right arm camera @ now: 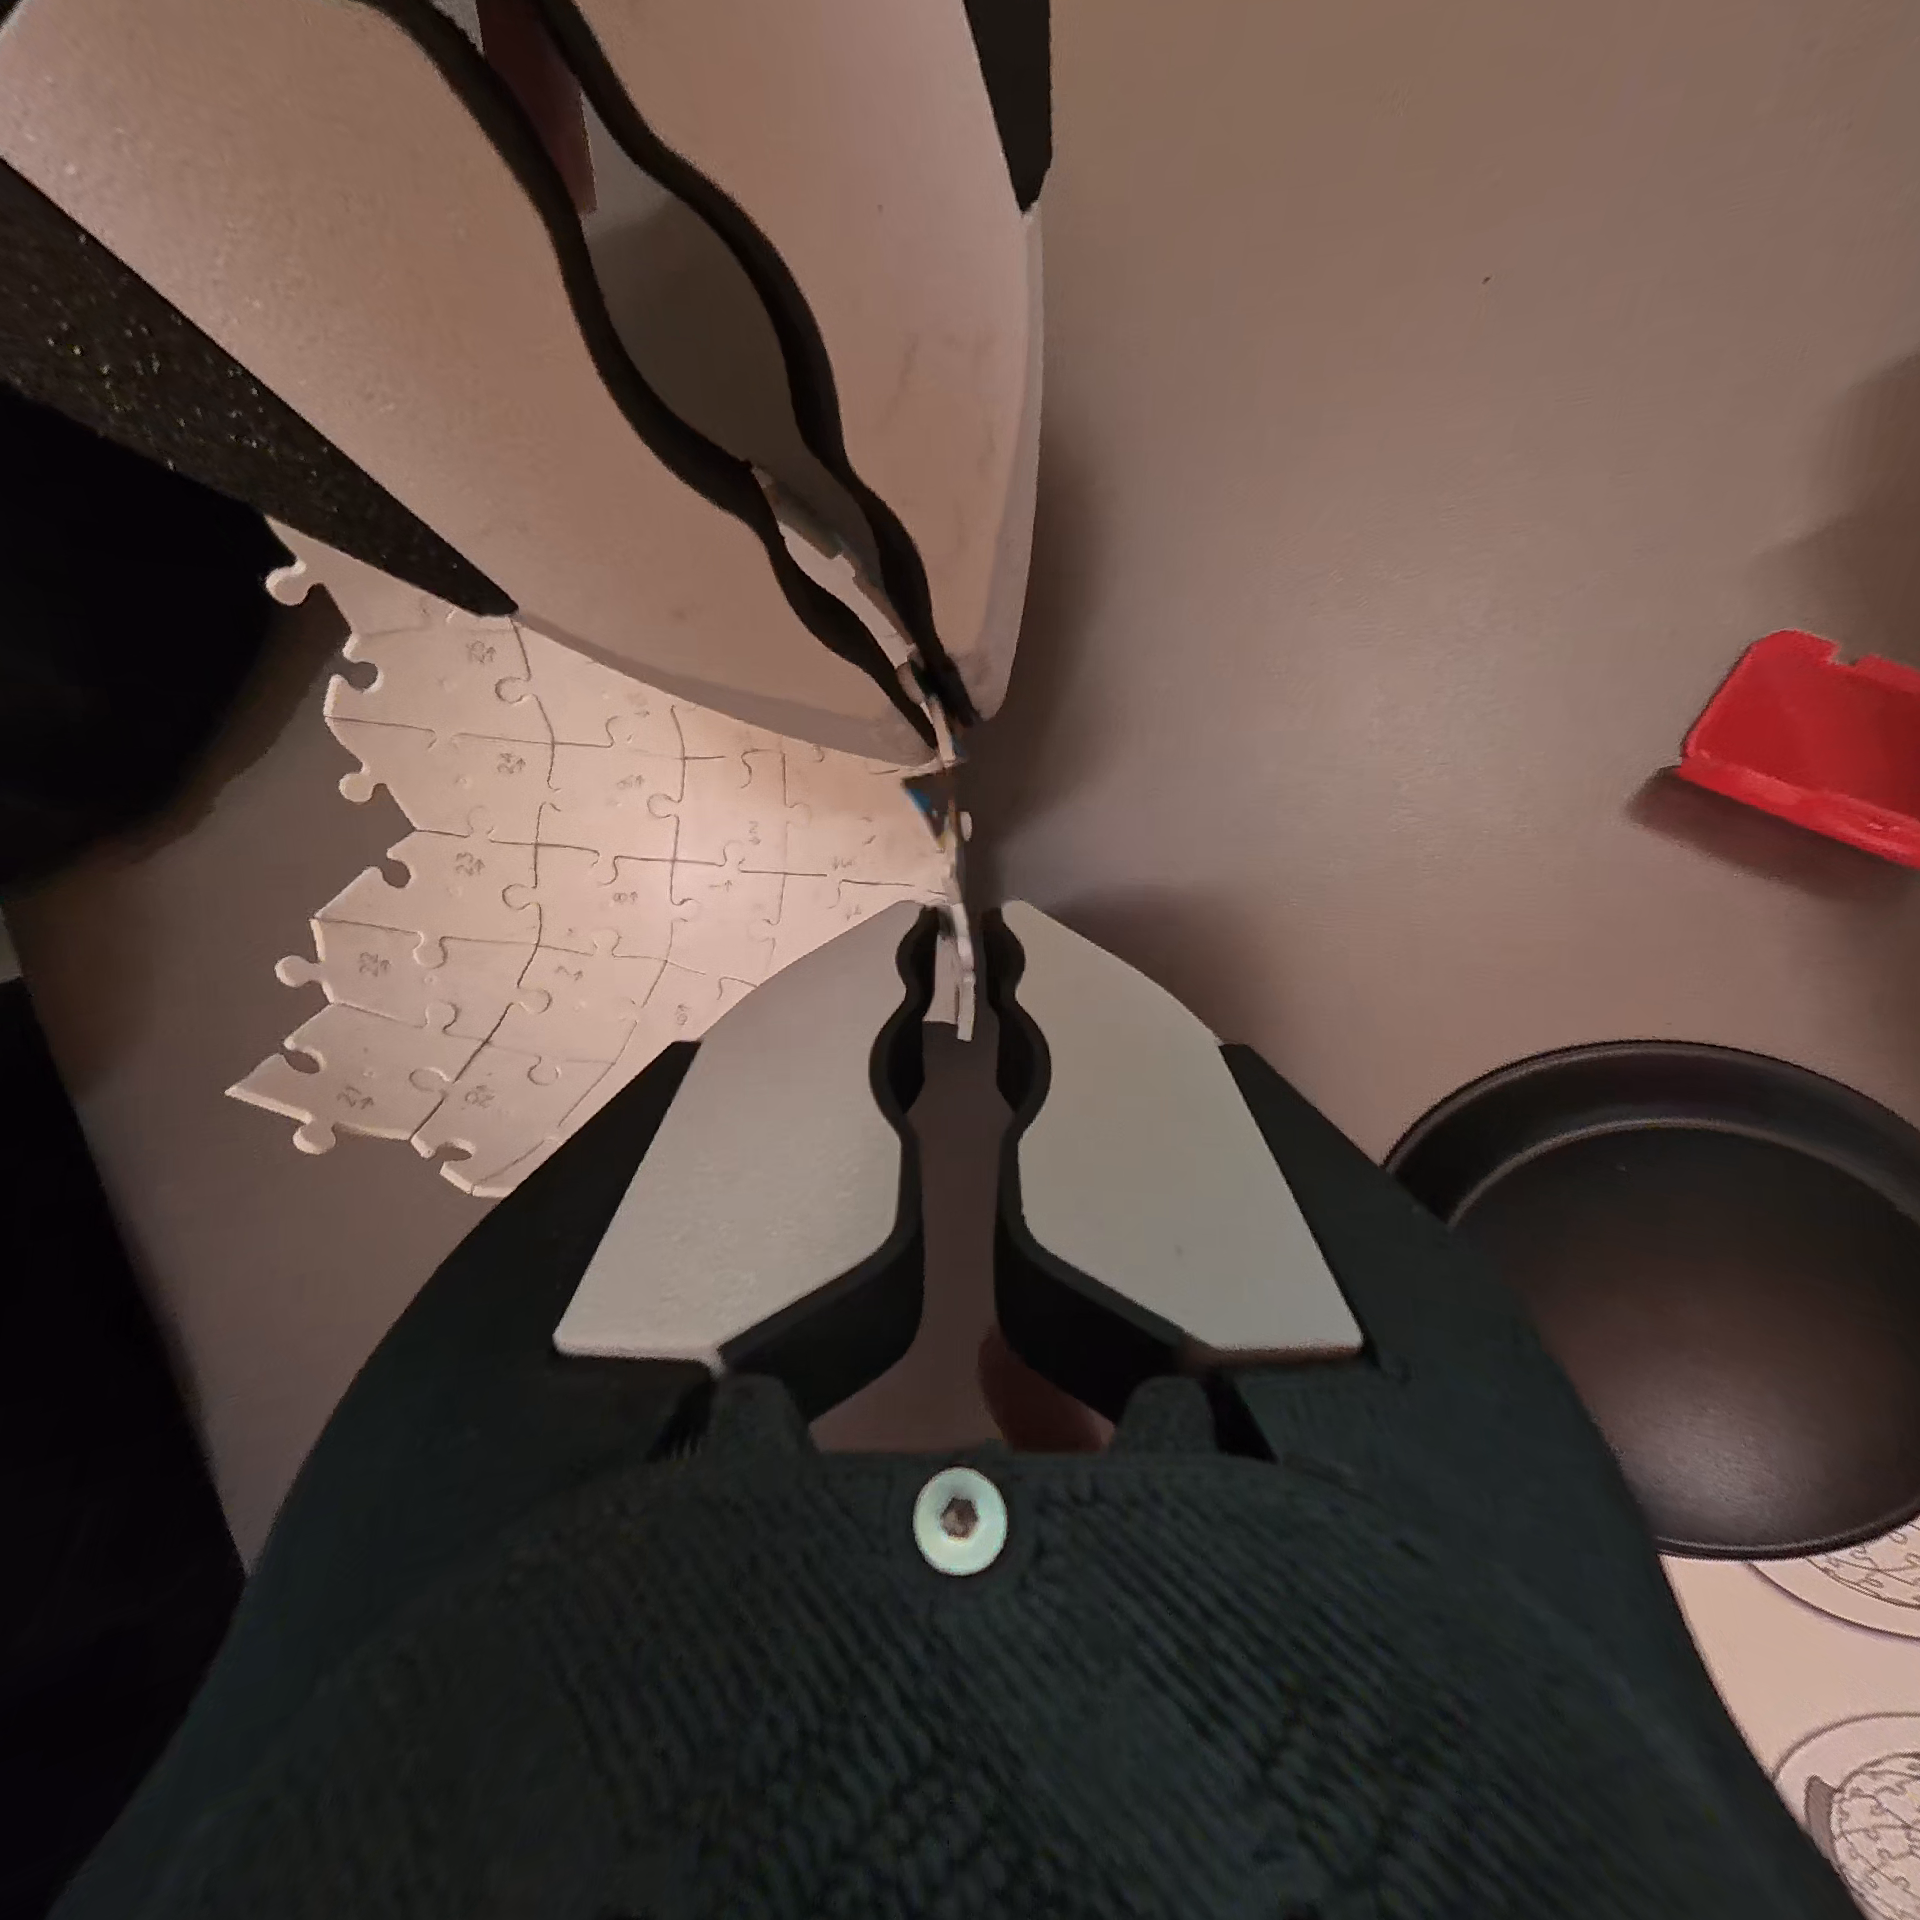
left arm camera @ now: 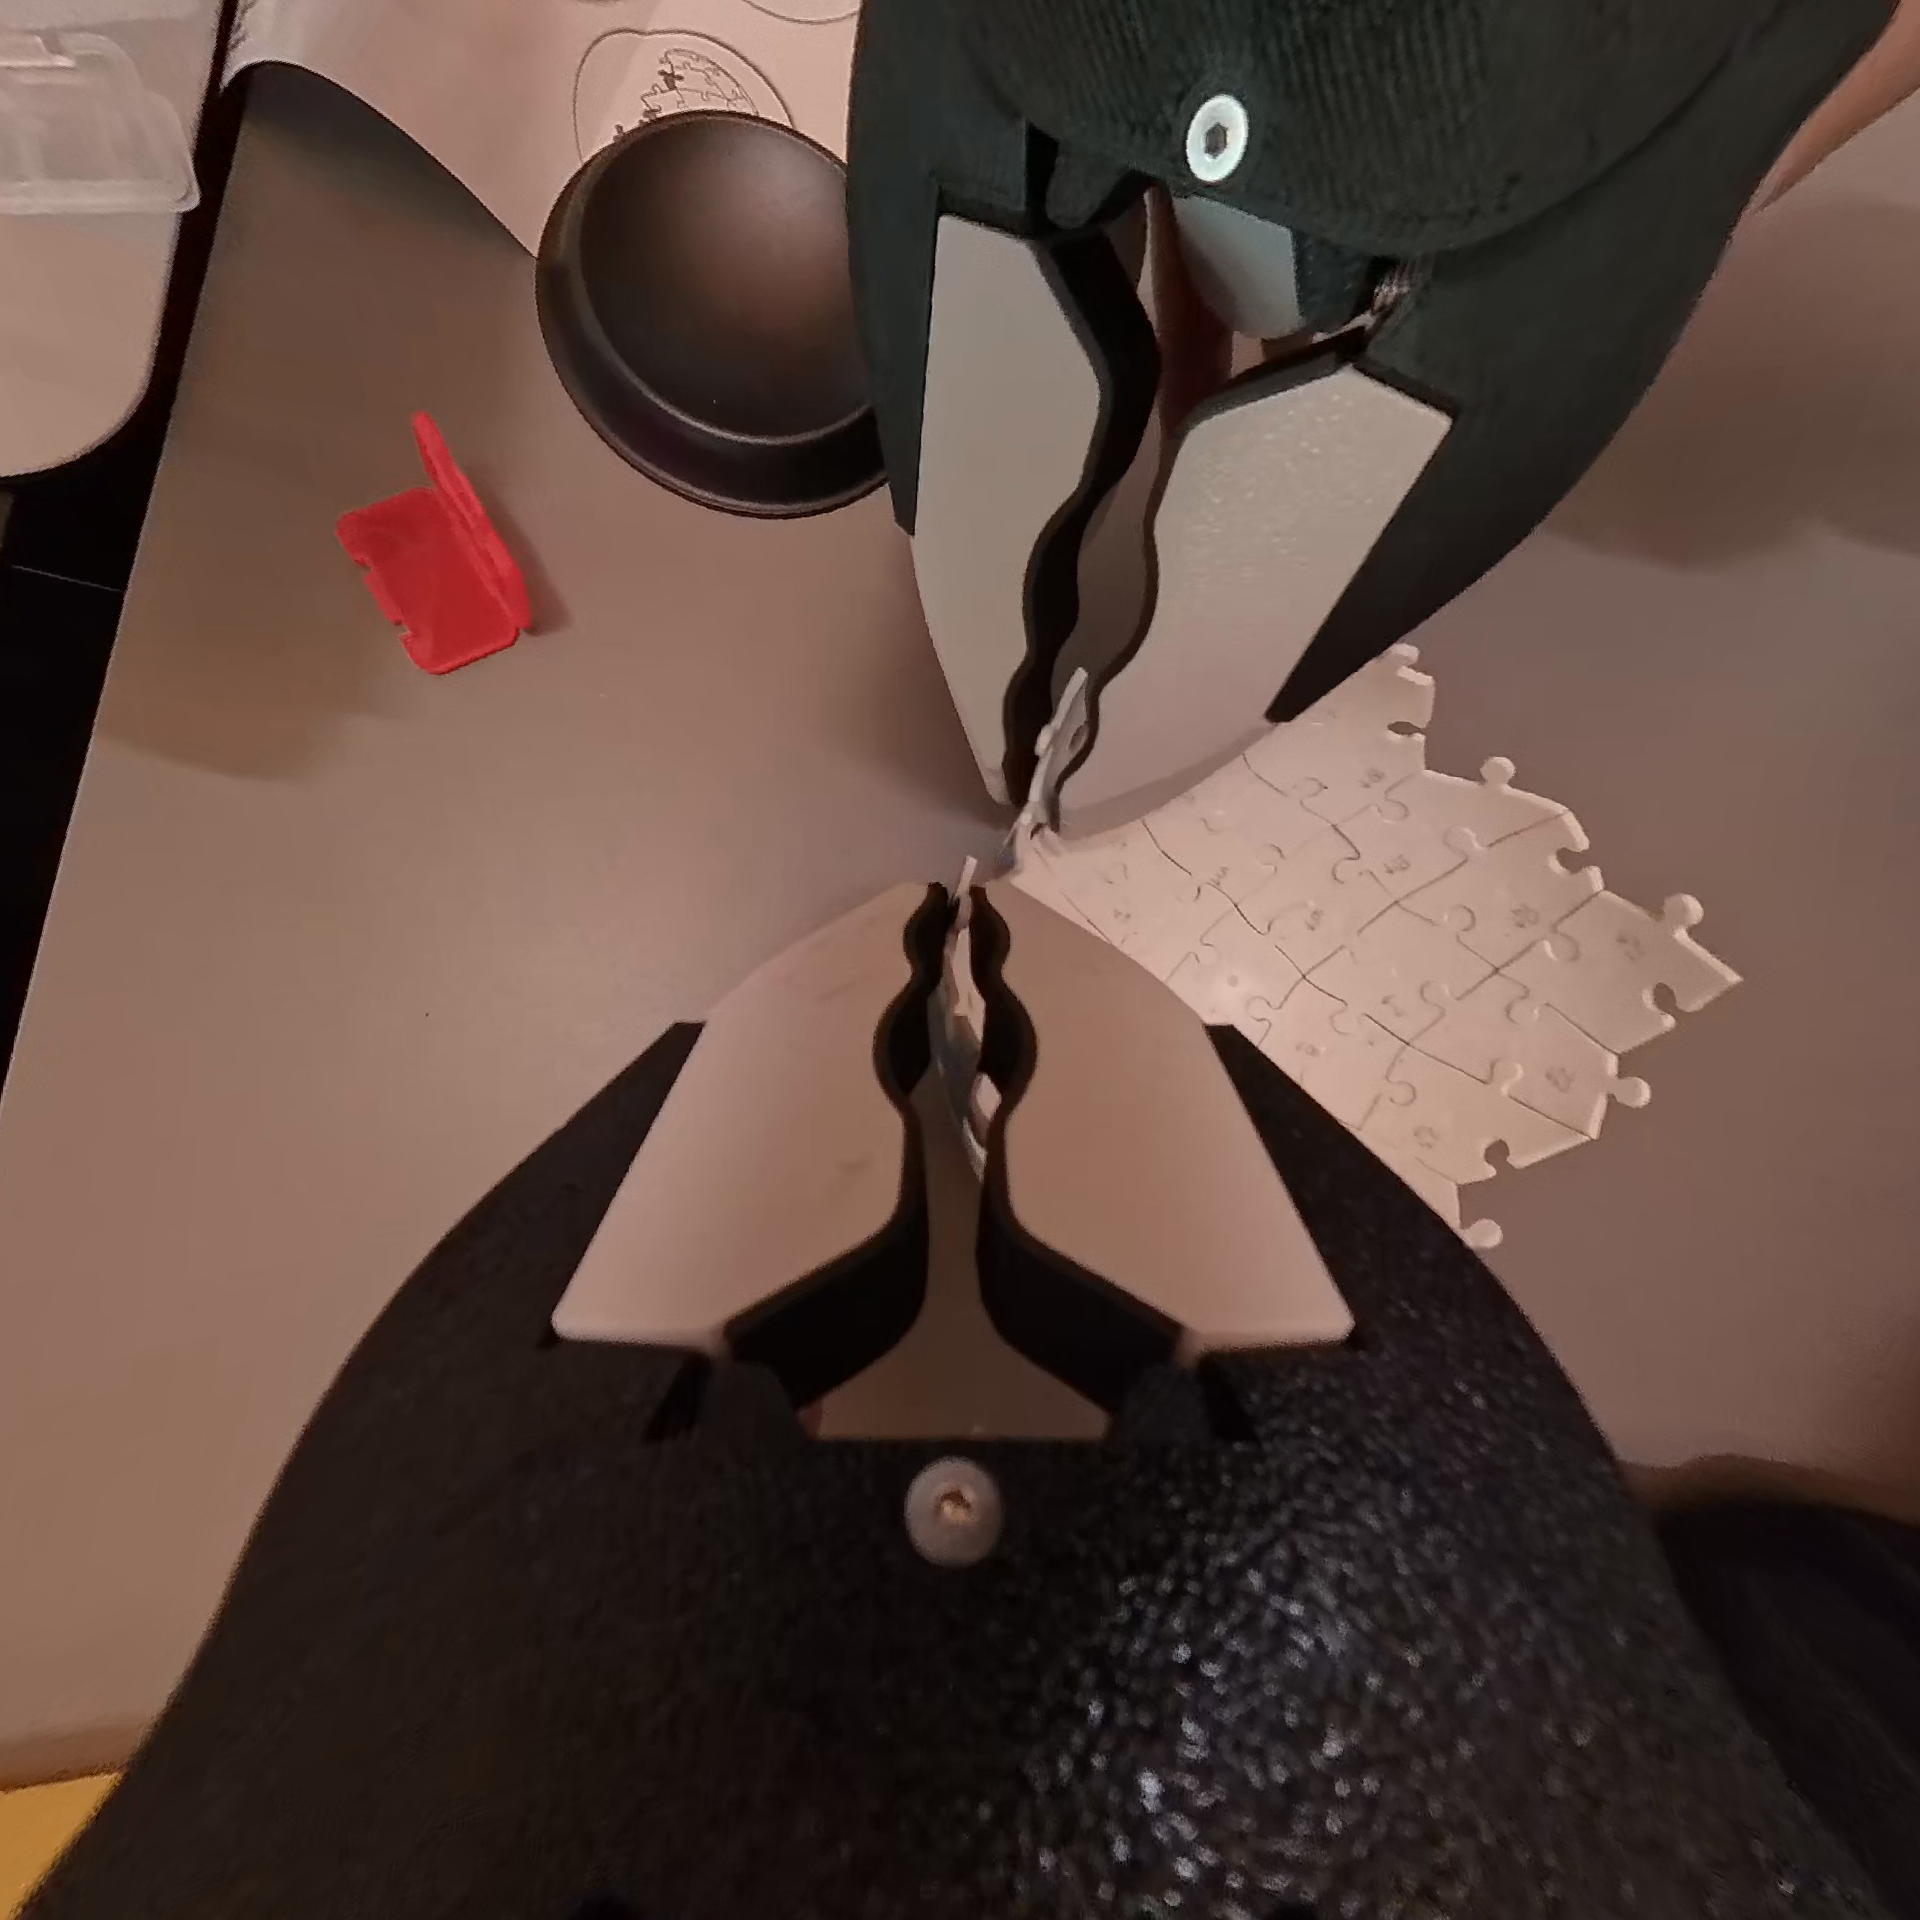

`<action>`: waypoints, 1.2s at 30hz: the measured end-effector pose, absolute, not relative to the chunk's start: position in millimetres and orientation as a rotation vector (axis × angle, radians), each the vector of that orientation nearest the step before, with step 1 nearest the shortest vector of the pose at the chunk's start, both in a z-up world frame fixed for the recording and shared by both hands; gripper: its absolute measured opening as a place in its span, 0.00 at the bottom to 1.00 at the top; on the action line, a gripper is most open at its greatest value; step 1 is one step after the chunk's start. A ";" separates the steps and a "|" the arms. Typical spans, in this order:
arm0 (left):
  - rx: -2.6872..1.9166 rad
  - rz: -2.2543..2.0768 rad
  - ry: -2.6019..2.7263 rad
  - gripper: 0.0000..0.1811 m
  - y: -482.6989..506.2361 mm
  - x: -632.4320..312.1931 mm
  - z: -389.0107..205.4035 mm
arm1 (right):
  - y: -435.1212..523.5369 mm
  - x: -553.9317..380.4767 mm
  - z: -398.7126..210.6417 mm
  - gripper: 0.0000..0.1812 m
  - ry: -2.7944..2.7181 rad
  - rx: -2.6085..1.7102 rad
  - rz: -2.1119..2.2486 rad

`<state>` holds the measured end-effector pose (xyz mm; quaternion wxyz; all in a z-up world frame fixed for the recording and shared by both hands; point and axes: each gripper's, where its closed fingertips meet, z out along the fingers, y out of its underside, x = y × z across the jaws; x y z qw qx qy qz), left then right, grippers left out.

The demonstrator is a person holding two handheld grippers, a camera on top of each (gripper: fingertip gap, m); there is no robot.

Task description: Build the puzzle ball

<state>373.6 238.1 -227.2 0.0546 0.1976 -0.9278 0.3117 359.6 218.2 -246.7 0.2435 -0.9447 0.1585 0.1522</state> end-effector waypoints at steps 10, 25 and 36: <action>0.597 0.945 -2.816 0.02 237.8 372.9 -227.2 | 216.7 353.5 -253.3 0.04 0.437 -2.603 0.467; 0.604 0.930 -2.822 0.02 239.0 373.0 -228.2 | 220.1 352.7 -255.9 0.04 0.516 -2.600 0.474; 0.613 0.934 -2.815 0.02 240.4 373.3 -227.8 | 216.5 351.9 -253.2 0.16 0.534 -2.574 0.514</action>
